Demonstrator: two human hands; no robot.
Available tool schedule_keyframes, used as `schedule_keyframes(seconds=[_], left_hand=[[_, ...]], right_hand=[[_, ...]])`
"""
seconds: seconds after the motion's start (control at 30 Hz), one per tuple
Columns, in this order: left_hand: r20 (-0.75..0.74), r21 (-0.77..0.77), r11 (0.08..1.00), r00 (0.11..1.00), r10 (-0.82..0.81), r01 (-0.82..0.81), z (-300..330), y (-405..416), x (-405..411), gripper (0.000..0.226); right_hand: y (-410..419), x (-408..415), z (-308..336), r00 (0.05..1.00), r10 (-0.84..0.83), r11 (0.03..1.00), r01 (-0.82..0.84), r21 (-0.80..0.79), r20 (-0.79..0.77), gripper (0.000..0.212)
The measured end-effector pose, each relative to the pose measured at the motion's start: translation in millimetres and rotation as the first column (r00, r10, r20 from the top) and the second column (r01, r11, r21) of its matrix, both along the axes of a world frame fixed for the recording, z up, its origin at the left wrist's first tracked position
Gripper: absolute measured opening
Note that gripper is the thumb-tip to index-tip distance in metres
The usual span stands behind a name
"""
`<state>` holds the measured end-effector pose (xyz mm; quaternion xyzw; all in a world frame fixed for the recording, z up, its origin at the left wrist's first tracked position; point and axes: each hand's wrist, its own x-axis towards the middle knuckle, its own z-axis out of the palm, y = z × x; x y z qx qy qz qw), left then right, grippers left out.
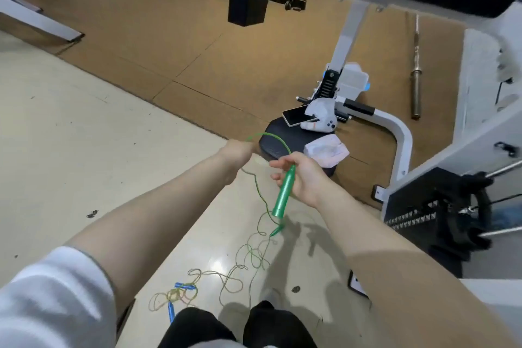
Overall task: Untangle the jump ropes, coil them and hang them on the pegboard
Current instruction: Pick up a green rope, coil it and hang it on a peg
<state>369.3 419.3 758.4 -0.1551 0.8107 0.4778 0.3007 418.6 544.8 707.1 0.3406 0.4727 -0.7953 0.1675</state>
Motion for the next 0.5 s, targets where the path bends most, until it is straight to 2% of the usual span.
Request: schedule_keyframes(seconds=[0.03, 0.1, 0.17, 0.23, 0.33, 0.43, 0.5], left_hand=[[0.008, -0.128, 0.991, 0.999, -0.038, 0.039, -5, 4, 2, 0.034], [0.003, -0.198, 0.975, 0.995, -0.103, 0.102, -12, 19, 4, 0.046], [0.002, -0.066, 0.977, 0.979, -0.202, 0.201, -8, 40, 8, 0.059], [0.082, 0.1, 0.969, 0.969, -0.235, 0.227, 0, 62, 11, 0.065], [0.177, 0.13, 0.946, 0.931, -0.318, 0.298, 4, 83, 4, 0.063], [0.225, 0.026, 0.85, 0.826, -0.517, 0.526, 3, 107, -1, 0.05], [0.213, 0.086, 0.834, 0.808, -0.55, 0.545, 4, 127, 2, 0.036]], right_hand=[[9, 1, -3, 0.999, -0.027, 0.998, 0.025, 0.059, 0.046, 0.02], [24, 5, -4, 0.995, -0.026, 0.994, 0.015, 0.111, 0.1, 0.026], [35, 8, 1, 0.995, 0.01, 0.994, -0.02, 0.106, 0.098, 0.03], [43, 12, 8, 0.994, 0.101, 0.983, -0.106, 0.151, 0.041, 0.032], [57, 23, 16, 0.959, 0.283, 0.919, -0.273, 0.284, 0.005, 0.033], [71, 33, 29, 0.961, 0.26, 0.948, -0.236, 0.214, -0.094, 0.027], [79, 38, 40, 0.965, 0.246, 0.941, -0.216, 0.262, -0.089, 0.019]])
